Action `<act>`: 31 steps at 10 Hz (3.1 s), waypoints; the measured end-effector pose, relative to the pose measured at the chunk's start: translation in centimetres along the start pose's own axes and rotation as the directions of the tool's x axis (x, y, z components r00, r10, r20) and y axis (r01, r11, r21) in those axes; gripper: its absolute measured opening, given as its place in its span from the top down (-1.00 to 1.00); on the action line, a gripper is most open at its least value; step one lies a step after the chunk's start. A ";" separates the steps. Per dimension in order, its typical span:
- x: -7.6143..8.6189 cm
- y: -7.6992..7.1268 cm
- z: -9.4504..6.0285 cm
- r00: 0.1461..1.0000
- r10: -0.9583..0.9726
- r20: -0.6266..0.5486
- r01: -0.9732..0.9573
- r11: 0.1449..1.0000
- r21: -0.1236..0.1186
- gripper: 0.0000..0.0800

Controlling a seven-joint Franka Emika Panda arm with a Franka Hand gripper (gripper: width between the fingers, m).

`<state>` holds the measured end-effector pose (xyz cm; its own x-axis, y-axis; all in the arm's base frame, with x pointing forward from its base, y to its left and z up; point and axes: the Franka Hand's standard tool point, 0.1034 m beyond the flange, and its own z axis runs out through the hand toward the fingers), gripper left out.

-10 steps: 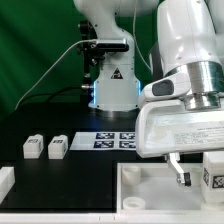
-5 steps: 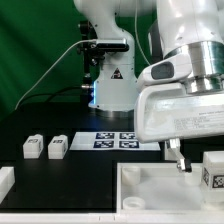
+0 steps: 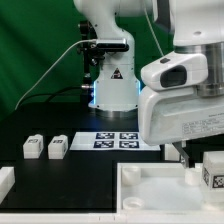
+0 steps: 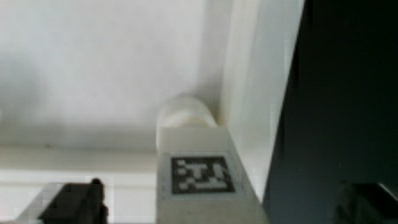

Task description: Assemble one leg

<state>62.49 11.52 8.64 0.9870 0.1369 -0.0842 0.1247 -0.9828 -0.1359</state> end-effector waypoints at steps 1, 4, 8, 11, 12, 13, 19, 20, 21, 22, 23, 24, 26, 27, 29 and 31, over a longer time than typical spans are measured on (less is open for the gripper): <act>0.8 0.6 0.1 0.999 0.008 -0.045 -0.008 1.000 -0.007 -0.62; 0.7 0.7 0.3 0.998 0.015 -0.054 -0.015 1.000 -0.009 -0.32; 0.7 0.7 0.3 0.997 0.050 -0.054 -0.050 0.999 -0.006 0.27; 0.9 0.3 0.2 0.889 0.449 -0.086 -0.448 0.893 0.031 0.27; 0.7 -0.1 0.4 0.746 0.657 -0.111 -0.655 0.754 0.061 0.27; 0.5 -0.6 0.4 0.583 0.804 -0.117 -0.799 0.593 0.093 0.27; 0.6 -0.1 0.8 -0.078 0.997 0.023 -0.977 -0.081 0.197 0.27; 0.7 -0.3 0.9 -0.226 0.971 0.075 -0.948 -0.237 0.214 0.27; 0.8 -0.7 1.0 -0.307 0.946 0.106 -0.922 -0.323 0.211 0.27; 0.8 -0.7 0.9 -0.299 0.948 0.106 -0.925 -0.315 0.210 0.27; 0.8 -0.7 1.0 -0.295 0.950 0.105 -0.927 -0.311 0.211 0.25; 0.7 -0.7 1.0 -0.294 0.950 0.104 -0.927 -0.310 0.210 0.25; 0.7 -0.7 1.0 -0.248 0.964 0.094 -0.941 -0.263 0.215 -0.25; 0.7 -0.6 1.0 -0.178 0.981 0.077 -0.957 -0.190 0.218 -0.54; 0.4 -0.1 0.9 0.186 0.983 0.013 -0.967 0.180 0.183 -0.60; 0.4 0.0 0.9 0.357 0.934 -0.026 -0.916 0.356 0.185 -0.62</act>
Offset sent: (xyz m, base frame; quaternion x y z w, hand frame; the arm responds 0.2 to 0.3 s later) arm 0.0000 0.0000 0.0000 0.0000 0.0000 0.0000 1.0000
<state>62.83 11.72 7.68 0.4716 -0.8720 -0.1315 -0.8787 -0.4520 -0.1538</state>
